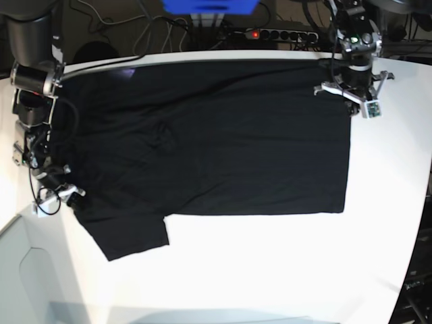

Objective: Fold the T-shirt properly
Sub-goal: 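Slide both grippers down the shirt's sides toward the hem, then grasp the shirt's side edges near the hem with both grippers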

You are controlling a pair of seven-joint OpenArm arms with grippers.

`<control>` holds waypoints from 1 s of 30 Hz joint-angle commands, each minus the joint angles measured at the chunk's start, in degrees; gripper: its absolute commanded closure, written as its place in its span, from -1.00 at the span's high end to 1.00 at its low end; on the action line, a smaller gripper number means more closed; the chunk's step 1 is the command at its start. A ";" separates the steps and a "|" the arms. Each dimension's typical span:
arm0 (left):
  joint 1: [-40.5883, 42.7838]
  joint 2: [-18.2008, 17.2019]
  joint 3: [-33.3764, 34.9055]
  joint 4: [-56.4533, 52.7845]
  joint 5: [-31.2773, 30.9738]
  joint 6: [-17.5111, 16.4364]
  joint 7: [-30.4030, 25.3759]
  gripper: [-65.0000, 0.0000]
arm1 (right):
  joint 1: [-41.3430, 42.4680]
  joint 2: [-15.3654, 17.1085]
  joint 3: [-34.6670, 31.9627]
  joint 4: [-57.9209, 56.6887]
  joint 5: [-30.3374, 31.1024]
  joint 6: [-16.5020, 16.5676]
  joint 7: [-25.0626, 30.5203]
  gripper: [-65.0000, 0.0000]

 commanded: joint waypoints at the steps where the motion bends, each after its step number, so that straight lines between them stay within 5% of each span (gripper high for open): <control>1: -0.90 -0.14 -0.12 0.95 0.03 0.06 -1.10 -0.94 | 0.42 0.39 -0.66 0.05 -1.90 0.67 -2.78 -0.70; 6: -8.02 -0.14 -0.38 1.04 -0.76 -0.47 7.52 -0.94 | 0.86 0.30 -4.62 0.14 -1.90 0.67 -2.78 -0.87; 9: -13.91 -0.32 -4.51 0.95 -7.27 -0.47 14.81 -0.90 | 0.86 -0.40 -4.97 0.14 -1.90 0.67 -2.78 -0.90; 16: -31.23 -1.28 -18.32 -1.07 -22.39 -0.47 32.83 -0.18 | 0.86 -0.49 -4.97 0.14 -1.90 0.67 -2.78 -1.00; 23: -40.81 -7.09 -19.46 -18.65 -23.00 -0.47 33.01 -0.16 | 0.95 -0.49 -4.97 0.14 -1.90 0.67 -2.78 -1.00; 30: -47.66 -13.15 -18.93 -40.98 -23.18 -0.47 23.60 -0.14 | 0.86 -0.49 -4.97 0.14 -1.90 0.67 -2.78 -1.00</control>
